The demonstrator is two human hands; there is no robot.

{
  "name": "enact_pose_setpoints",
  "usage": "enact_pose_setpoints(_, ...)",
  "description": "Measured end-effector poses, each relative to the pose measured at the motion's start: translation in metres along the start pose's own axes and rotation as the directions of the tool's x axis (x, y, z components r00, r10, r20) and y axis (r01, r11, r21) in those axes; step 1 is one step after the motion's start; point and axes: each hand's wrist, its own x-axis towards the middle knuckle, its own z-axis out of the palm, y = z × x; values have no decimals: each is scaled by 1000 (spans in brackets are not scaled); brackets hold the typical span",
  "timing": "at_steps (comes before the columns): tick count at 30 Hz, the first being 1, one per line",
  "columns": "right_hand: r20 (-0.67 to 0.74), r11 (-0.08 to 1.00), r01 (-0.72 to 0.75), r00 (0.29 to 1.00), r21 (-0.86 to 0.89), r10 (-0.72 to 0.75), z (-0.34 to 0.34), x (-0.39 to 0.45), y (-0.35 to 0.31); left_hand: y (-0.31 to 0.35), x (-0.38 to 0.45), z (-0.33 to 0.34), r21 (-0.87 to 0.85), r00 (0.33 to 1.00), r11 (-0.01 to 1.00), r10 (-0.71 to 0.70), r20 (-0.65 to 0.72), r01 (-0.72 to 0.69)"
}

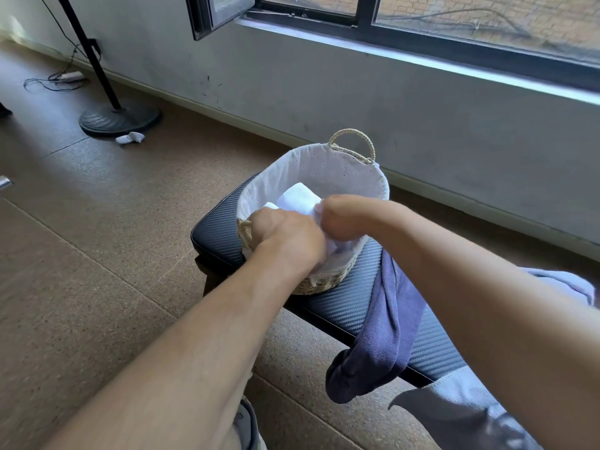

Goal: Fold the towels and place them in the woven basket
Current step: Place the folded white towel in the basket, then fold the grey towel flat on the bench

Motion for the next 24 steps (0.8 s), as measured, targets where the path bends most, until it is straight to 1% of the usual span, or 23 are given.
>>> enact_pose_setpoints(1, 42, 999, 18, 999, -34, -16, 5, -2, 0, 0, 0, 0, 2, 1000, 1000, -1, -4, 1)
enact_pose_setpoints(3, 45, 994, 65, 997, -83, -61, 12, -1, 2, 0, 0, 1, 11, 1000, 1000, -11, -10, 12)
enact_pose_setpoints(5, 38, 991, 70, 997, -116, -66, 13, -3, 1, 0, 1, 2, 0, 1000, 1000, -20, -14, 20)
enact_pose_setpoints(7, 13, 992, 93, 996, -87, -92, 12, -4, 3, 0, 1, 0, -29, 1000, 999, -29, -4, 28)
enact_pose_setpoints(9, -58, 990, 139, 989, 0, -139, 9, -14, 14, -1, -2, -4, -51, 999, 998, -43, 13, 43)
enact_pose_setpoints(10, -119, 984, 168, 980, 52, -161, 7, -23, 22, -1, -3, -6, -57, 999, 997, -47, 14, 48)
enact_pose_setpoints(12, -285, 966, 233, 939, 114, -193, 6, -47, 41, 1, -6, -10, -84, 999, 995, -51, -5, 51)
enact_pose_setpoints(13, -374, 960, 244, 910, 138, -177, 7, -60, 53, 4, -8, -11, -111, 998, 993, -44, -44, 39)
enact_pose_setpoints(15, -501, 955, 241, 856, 172, -126, 10, -89, 74, 16, -12, -11, -177, 980, 983, 3, -200, -39)
enact_pose_setpoints(16, -525, 955, 233, 845, 181, -106, 15, -104, 83, 23, -14, -10, -212, 950, 971, 42, -309, -112)
enact_pose_setpoints(17, -527, 955, 233, 843, 183, -105, 19, -120, 90, 32, -15, -8, -253, 902, 945, 86, -422, -208)
enact_pose_setpoints(18, -521, 954, 236, 846, 183, -110, 24, -135, 97, 41, -17, -6, -299, 853, 900, 133, -505, -318)
enact_pose_setpoints(19, -511, 955, 227, 854, 190, -102, 29, -150, 103, 50, -21, -3, -338, 814, 840, 189, -549, -423)
enact_pose_setpoints(20, -495, 958, 202, 866, 205, -76, 35, -162, 109, 60, -24, 0, -359, 788, 785, 250, -562, -505)
enact_pose_setpoints(21, -468, 961, 163, 883, 223, -41, 42, -171, 116, 70, -28, 5, -361, 774, 748, 309, -553, -557)
enact_pose_setpoints(23, -404, 966, 57, 913, 251, 51, 60, -184, 132, 86, -34, 17, -337, 773, 730, 404, -489, -594)
enact_pose_setpoints(24, -383, 963, -5, 917, 271, 112, 70, -187, 140, 92, -35, 24, -335, 780, 727, 436, -449, -600)
